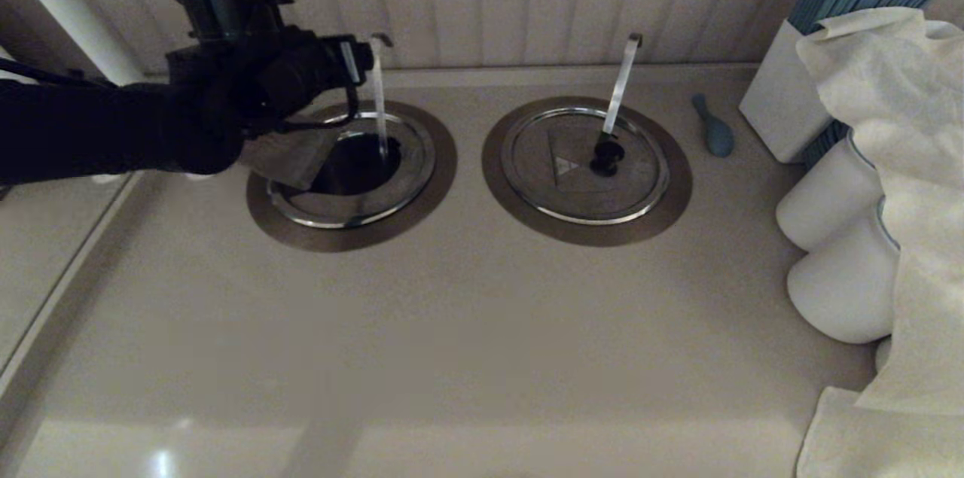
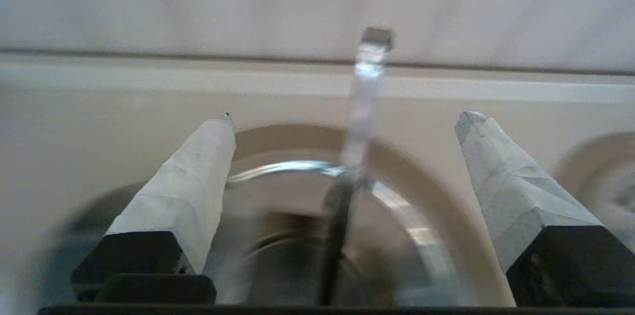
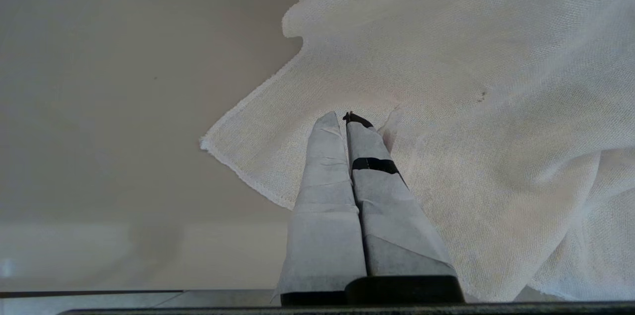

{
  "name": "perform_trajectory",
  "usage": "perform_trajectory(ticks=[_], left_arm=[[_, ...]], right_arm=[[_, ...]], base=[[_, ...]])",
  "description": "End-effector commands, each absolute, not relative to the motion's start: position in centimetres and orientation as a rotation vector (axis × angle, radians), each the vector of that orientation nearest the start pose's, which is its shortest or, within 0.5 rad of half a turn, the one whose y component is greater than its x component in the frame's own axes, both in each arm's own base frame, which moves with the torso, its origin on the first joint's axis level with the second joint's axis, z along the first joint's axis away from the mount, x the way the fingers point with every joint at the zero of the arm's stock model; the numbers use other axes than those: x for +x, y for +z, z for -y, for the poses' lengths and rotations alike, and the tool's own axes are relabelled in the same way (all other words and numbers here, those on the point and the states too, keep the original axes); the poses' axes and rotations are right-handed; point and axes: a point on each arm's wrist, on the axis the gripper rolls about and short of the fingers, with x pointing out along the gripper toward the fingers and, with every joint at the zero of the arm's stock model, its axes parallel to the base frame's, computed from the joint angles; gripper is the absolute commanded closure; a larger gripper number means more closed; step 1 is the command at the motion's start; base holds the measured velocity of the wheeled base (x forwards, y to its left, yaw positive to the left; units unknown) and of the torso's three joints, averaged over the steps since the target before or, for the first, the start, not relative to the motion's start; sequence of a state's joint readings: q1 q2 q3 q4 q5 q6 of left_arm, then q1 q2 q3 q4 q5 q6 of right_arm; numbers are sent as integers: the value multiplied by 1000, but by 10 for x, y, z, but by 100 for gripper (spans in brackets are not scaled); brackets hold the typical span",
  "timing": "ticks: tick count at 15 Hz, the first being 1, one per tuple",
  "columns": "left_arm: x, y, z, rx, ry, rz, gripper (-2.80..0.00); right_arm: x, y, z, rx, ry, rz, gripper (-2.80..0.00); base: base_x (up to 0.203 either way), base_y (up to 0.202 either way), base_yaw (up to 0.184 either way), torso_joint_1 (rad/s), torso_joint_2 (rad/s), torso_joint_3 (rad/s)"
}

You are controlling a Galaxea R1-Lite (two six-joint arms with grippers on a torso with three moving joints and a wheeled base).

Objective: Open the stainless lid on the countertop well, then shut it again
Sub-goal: Stir with a spoon

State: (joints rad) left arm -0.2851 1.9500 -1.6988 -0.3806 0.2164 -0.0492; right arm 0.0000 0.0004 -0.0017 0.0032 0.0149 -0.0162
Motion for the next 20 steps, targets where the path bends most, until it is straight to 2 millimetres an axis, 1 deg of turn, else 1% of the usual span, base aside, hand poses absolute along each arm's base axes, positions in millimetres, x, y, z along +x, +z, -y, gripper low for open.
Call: perform_trajectory(ticks=[1, 2, 3, 4, 5, 8, 10, 12, 16, 18, 20], left_arm=[[376, 336, 83, -74, -12, 102, -280], [375, 336, 75, -68, 12, 56, -280], [373, 337, 65, -87, 43, -30, -280], [371, 344, 53, -137, 74, -62, -280], [371, 345, 42, -173, 109, -95, -280], [368, 338, 36, -170, 135, -199, -280], [366, 333, 27, -161, 165, -276, -280], [372, 326, 23, -159, 179, -296, -280], [389, 307, -2, -168, 224, -341, -280], [394, 301, -4, -172, 207, -357, -280], [412, 283, -5, -171, 209, -374, -280]], right_arm=[[-23, 76, 0, -17, 15, -1, 0], [-23, 76, 0, -17, 17, -1, 0], [-23, 76, 0, -17, 17, -1, 0], [-23, 76, 0, -17, 15, -1, 0], [-23, 76, 0, -17, 17, -1, 0], [-23, 76, 0, -17, 17, -2, 0], [-23, 76, 0, -17, 15, -1, 0], [-23, 76, 0, -17, 16, -1, 0], [-23, 76, 0, -17, 15, -2, 0], [-23, 76, 0, -17, 15, -1, 0], [-23, 76, 0, -17, 15, -1, 0]], base=[[0, 0, 0, 0, 0, 0], [0, 0, 0, 0, 0, 0], [0, 0, 0, 0, 0, 0], [0, 0, 0, 0, 0, 0], [0, 0, 0, 0, 0, 0], [0, 0, 0, 0, 0, 0], [0, 0, 0, 0, 0, 0], [0, 0, 0, 0, 0, 0], [0, 0, 0, 0, 0, 0], [0, 0, 0, 0, 0, 0], [0, 0, 0, 0, 0, 0]])
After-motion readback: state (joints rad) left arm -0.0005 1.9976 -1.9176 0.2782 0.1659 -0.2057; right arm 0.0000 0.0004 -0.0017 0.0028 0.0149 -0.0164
